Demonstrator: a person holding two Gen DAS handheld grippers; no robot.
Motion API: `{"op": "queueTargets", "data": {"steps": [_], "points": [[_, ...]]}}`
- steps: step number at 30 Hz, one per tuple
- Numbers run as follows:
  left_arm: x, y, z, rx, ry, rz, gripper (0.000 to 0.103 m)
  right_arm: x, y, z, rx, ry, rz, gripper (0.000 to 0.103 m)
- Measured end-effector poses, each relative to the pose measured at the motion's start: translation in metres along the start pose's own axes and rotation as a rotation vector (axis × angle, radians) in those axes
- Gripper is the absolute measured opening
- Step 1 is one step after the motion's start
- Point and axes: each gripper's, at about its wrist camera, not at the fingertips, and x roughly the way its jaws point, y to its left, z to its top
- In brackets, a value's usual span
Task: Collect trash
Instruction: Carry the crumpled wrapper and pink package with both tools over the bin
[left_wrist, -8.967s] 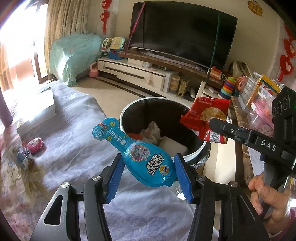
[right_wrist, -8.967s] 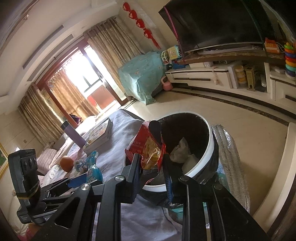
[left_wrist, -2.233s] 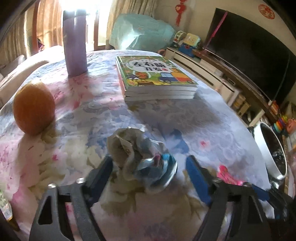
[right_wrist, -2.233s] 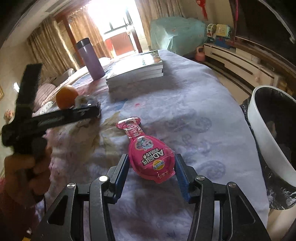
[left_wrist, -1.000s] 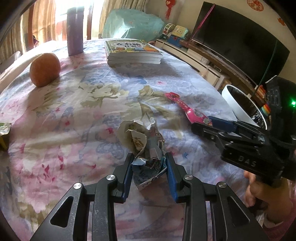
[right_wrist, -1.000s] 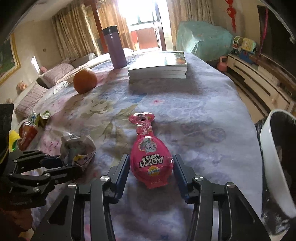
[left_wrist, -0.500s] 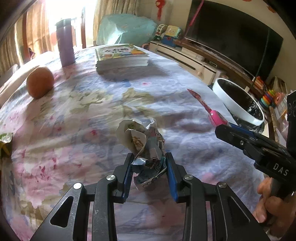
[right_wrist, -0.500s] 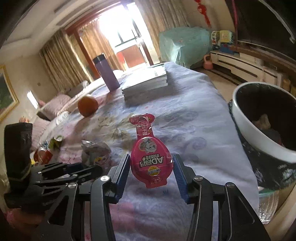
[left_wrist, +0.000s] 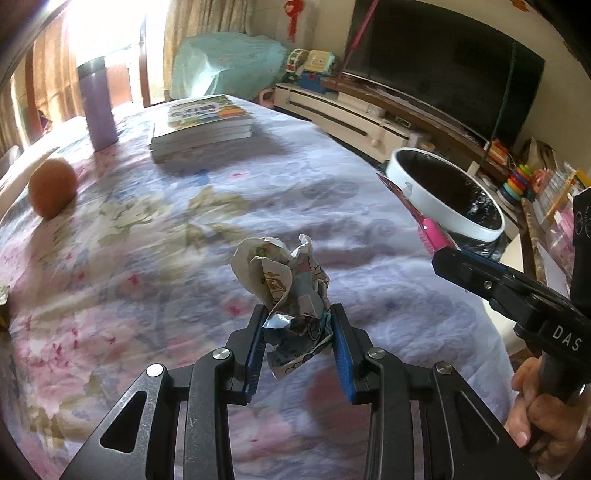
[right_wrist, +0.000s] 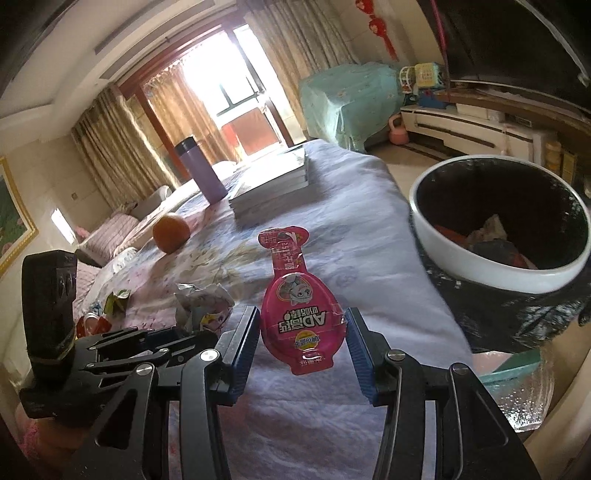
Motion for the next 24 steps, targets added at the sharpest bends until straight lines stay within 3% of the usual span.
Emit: {"op": "queueTargets", "data": {"steps": [14,24], "points": [[0.011,-0.045,0.028,0.079,-0.008,-0.100,0.032,-0.034,-0.043,0.009,0.073,-0.071,-0.070,0.048],[0.021,-0.069,0.047,0.120,-0.025,-0.129,0.032,-0.047,-0.064,0.019,0.095,-0.098,-0.110,0.048]]}}
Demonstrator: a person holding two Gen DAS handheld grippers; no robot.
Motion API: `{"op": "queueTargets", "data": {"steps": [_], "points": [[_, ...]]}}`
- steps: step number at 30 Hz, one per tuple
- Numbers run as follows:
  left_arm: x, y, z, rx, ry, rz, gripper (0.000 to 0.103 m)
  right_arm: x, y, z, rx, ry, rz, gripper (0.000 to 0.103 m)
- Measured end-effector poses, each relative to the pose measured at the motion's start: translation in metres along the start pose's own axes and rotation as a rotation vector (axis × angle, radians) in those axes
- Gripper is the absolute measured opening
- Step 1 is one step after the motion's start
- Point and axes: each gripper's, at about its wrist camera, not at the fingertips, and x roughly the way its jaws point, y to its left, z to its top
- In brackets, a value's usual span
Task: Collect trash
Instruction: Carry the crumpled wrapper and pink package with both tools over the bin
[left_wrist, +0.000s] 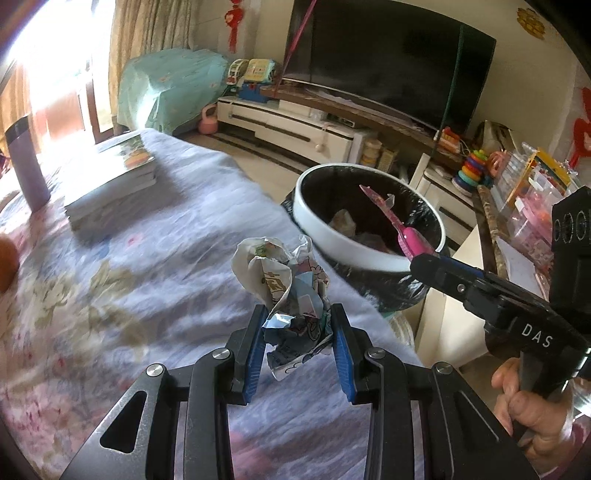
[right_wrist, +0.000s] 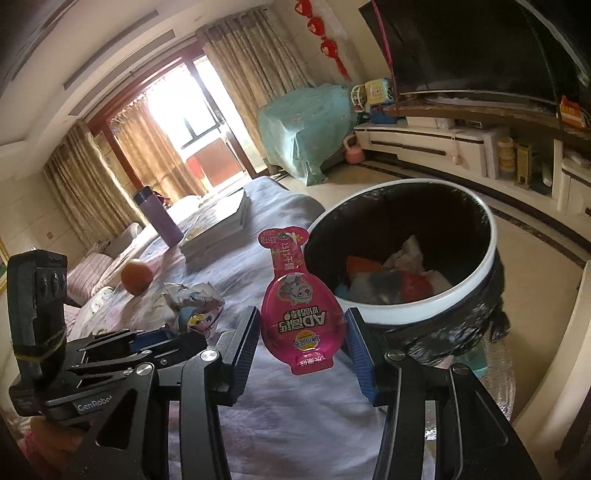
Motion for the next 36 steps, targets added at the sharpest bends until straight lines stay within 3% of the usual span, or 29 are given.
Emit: {"op": "queueTargets", "data": {"steps": [36], "points": [[0.041,-0.041,0.054,0.065,-0.020,-0.039,0.033,-0.002,-0.044,0.044,-0.004,-0.023,-0.096,0.048]]}}
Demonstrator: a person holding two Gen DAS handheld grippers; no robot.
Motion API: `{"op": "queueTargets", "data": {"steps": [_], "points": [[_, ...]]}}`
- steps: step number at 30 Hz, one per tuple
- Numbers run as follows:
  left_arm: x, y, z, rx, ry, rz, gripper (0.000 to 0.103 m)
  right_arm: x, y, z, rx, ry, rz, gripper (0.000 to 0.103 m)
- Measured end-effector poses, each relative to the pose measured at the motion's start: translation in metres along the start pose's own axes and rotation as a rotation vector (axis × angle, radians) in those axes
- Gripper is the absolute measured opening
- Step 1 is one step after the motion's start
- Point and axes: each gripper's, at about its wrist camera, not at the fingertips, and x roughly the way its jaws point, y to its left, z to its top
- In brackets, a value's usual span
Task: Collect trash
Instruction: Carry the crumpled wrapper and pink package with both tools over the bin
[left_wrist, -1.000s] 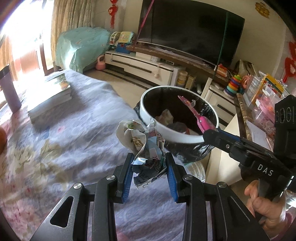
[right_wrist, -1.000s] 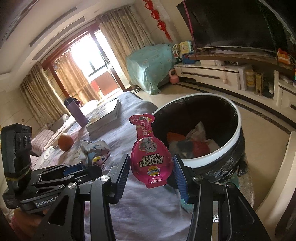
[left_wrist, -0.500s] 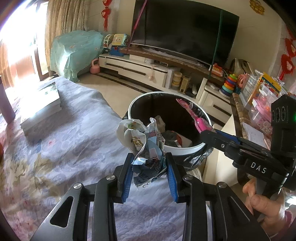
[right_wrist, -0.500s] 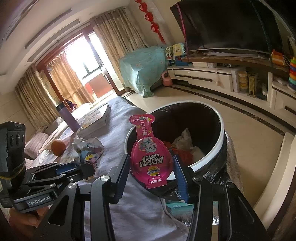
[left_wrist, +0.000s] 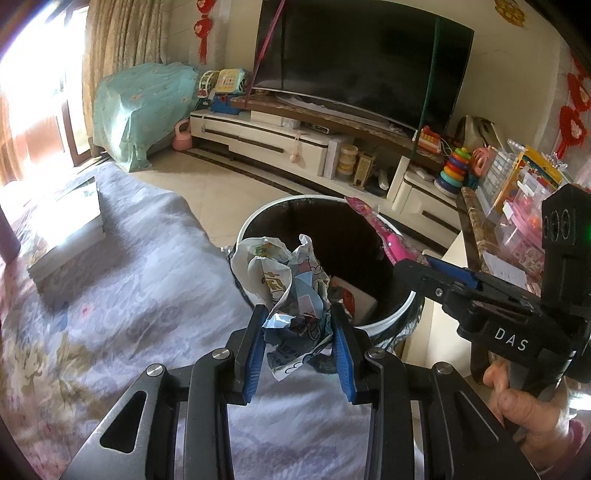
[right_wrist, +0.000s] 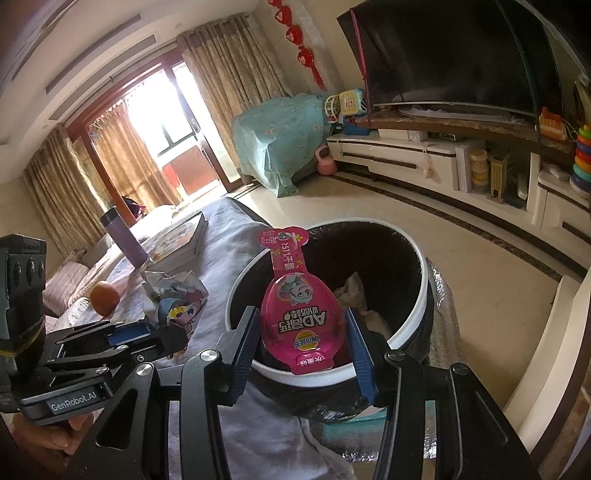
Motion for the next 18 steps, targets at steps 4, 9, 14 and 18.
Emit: {"op": "queueTargets", "data": {"steps": [4,9,14,18], "points": [[0.006,-0.001,0.005,0.001,0.002,0.002,0.033,0.001,-0.002,0.005,-0.007,-0.001,-0.007,0.048],[0.012,-0.004,0.011,0.009,0.002,0.010,0.033,0.003,-0.006,0.011,-0.015,0.000,-0.019,0.048],[0.017,-0.006,0.017,0.015,0.001,0.012,0.033,0.008,-0.010,0.016,-0.014,0.004,-0.029,0.048],[0.025,-0.007,0.023,0.018,0.007,0.013,0.033,0.013,-0.014,0.021,-0.020,0.012,-0.035,0.048]]}}
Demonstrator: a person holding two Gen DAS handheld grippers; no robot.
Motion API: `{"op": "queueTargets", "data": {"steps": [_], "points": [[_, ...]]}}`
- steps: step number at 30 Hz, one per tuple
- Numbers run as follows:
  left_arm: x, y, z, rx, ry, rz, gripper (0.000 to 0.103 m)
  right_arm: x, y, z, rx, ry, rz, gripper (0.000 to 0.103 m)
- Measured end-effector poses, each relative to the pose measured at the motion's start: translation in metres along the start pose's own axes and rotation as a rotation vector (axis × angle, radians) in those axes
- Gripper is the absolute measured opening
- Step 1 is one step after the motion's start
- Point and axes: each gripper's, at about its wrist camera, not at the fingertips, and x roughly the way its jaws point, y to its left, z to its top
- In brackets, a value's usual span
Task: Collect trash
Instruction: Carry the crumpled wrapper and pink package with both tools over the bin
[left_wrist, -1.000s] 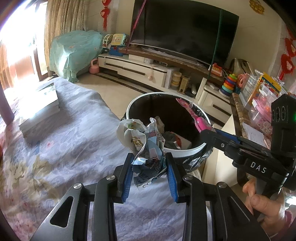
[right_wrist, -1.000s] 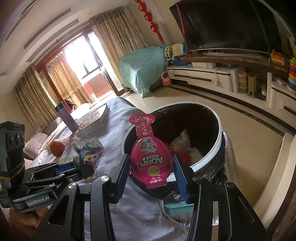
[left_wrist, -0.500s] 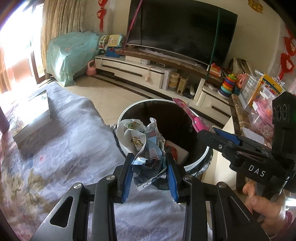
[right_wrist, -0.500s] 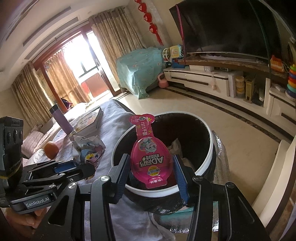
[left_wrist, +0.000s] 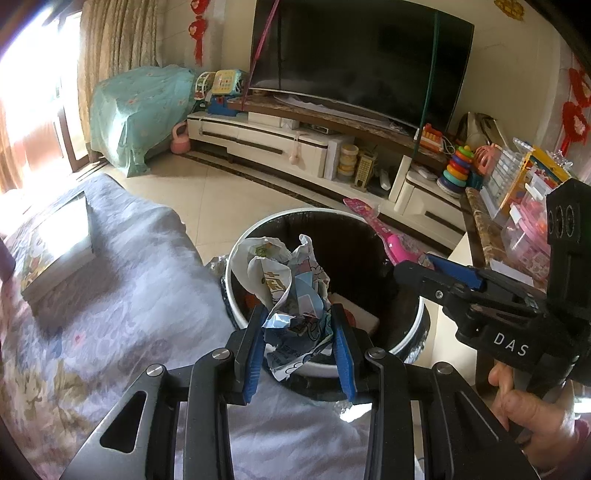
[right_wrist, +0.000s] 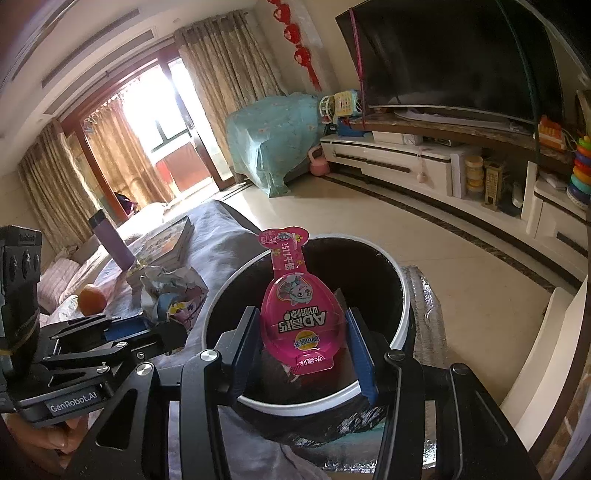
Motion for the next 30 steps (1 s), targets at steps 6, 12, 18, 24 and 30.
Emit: {"op": "queueTargets", "data": {"steps": [6,12,18,24,30], "points": [[0.012,-0.002,0.006,0.005,0.012,0.006,0.033,0.006,-0.005,0.006,0.001,0.006,-0.005,0.048],[0.026,-0.001,0.013,0.000,0.025,0.009,0.033,0.012,-0.010,0.011,0.004,0.021,-0.011,0.048],[0.035,-0.001,0.020,-0.005,0.033,0.012,0.033,0.016,-0.013,0.015,0.003,0.034,-0.014,0.048],[0.043,-0.002,0.024,-0.007,0.044,0.015,0.033,0.024,-0.014,0.016,0.002,0.062,-0.017,0.048],[0.050,-0.003,0.026,-0.009,0.056,0.017,0.034,0.027,-0.019,0.017,0.013,0.072,-0.014,0.048]]}}
